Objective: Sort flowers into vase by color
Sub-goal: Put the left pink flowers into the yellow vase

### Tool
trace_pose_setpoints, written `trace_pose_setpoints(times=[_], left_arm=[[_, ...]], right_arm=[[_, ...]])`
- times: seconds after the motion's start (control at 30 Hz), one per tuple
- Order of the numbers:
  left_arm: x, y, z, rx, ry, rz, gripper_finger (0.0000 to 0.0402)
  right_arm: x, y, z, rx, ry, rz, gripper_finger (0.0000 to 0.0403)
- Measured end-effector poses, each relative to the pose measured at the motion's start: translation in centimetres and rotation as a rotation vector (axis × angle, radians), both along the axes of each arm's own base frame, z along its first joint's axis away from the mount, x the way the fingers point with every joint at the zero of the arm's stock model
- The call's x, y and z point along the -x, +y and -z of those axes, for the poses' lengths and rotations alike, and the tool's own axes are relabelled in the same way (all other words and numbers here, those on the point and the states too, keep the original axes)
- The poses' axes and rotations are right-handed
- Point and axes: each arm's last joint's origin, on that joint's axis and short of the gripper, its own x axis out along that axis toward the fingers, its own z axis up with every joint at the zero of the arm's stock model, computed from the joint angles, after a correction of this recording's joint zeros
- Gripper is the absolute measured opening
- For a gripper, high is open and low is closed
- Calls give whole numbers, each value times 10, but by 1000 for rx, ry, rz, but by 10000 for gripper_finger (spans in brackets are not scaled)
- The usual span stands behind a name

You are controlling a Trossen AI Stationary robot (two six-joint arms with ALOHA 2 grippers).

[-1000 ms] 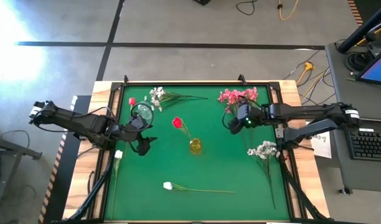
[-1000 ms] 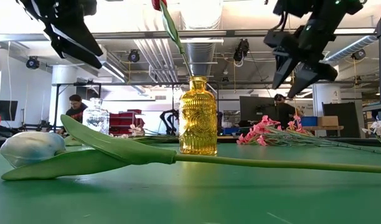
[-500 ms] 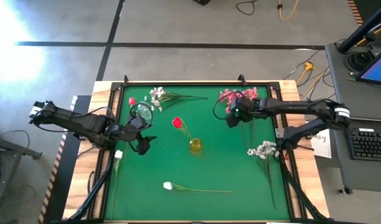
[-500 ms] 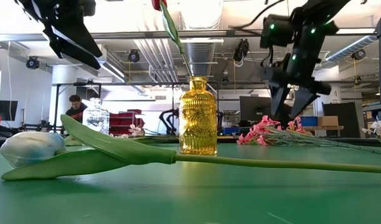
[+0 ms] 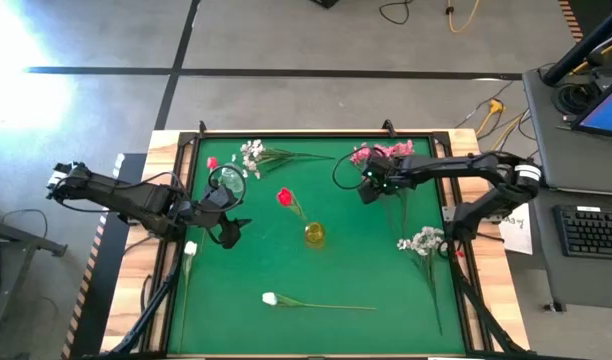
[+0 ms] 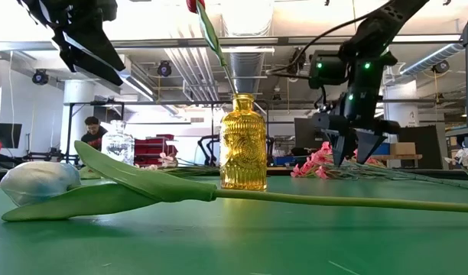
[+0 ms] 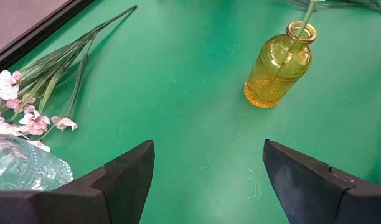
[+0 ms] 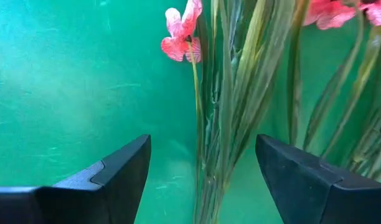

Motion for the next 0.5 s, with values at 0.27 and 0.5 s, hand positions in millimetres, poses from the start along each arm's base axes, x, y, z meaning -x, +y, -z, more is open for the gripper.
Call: trace_pose_setpoints(times=[0.27, 0.5], left_arm=[[1, 0, 1, -4, 13, 0, 286], [1, 0, 1, -9, 12, -5, 286]], right_arm=[[-4, -2, 13, -12, 41, -5, 265], [-7, -3, 18, -9, 45, -7, 230]])
